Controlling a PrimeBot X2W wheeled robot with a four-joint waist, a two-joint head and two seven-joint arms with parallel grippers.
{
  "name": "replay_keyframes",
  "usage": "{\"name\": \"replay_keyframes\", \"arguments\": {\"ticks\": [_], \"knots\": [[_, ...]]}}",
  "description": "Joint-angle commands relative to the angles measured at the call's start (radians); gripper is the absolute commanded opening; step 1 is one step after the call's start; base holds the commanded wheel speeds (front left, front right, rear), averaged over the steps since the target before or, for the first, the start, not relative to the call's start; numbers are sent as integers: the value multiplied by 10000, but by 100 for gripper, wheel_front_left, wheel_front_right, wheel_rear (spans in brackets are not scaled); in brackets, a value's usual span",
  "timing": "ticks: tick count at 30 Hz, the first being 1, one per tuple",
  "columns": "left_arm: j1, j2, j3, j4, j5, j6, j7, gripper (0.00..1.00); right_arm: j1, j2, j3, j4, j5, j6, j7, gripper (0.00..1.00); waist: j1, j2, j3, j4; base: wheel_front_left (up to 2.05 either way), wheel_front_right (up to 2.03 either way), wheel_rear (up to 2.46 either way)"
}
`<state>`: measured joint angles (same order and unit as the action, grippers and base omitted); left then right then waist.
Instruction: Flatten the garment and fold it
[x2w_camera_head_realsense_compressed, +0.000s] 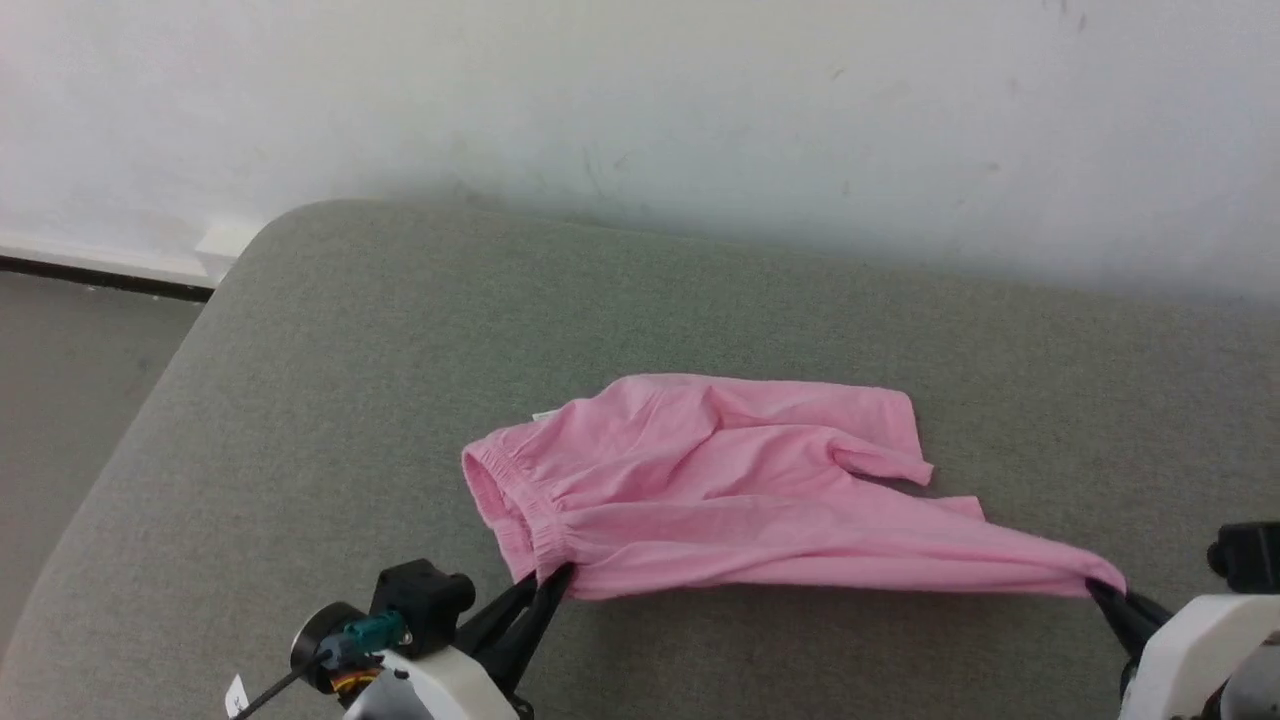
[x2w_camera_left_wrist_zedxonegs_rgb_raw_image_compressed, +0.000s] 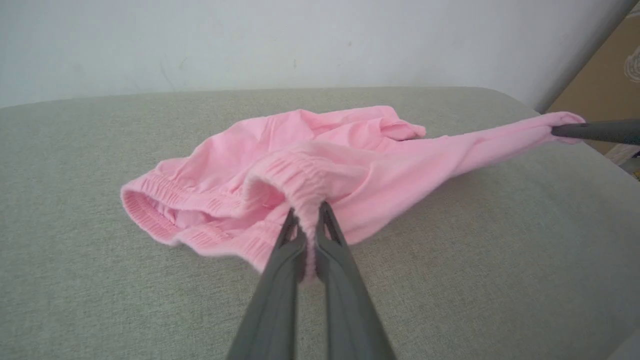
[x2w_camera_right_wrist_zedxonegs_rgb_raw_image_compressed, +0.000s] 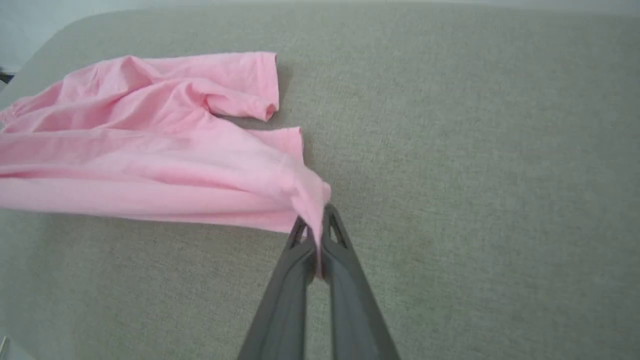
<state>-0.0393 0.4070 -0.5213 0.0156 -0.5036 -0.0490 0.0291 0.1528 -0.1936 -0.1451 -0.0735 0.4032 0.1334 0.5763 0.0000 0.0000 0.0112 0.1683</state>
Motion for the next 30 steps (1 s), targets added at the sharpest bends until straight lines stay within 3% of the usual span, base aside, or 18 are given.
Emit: {"name": "replay_keyframes", "arguments": {"ticks": [1,8,13,17,23,30], "knots": [[-167,214,109,-289,-60,42,124,0,-299,-401,-35,-307,316,-27,-100,0,0,0,-230,-240,0,0,0],[-1056,607,555,-1957,-432,23,1000,0,-1643,-1372,-255,-1552,1359,-27,54,0,0,0,-595,-676,0,0,0],[-2269,745,1339,-2967,-999,288,1802,0,-2941,-2418,-157,-1958,1665,-27,354,0,0,0,-798,-1032,0,0,0],[-3084,889,1791,-3432,-1311,519,2448,0,-3960,-2851,112,-2087,1830,-27,565,0,0,0,-812,-1397,0,0,0],[-4116,1039,2279,-3475,-1684,778,3170,0,-5605,-3307,738,-1836,1906,-27,760,0,0,0,-426,-1991,0,0,0],[-5561,918,2428,-2553,-2127,787,3859,0,-7574,-3626,1730,-739,1859,-27,616,0,0,0,719,-2556,0,0,0]]}}
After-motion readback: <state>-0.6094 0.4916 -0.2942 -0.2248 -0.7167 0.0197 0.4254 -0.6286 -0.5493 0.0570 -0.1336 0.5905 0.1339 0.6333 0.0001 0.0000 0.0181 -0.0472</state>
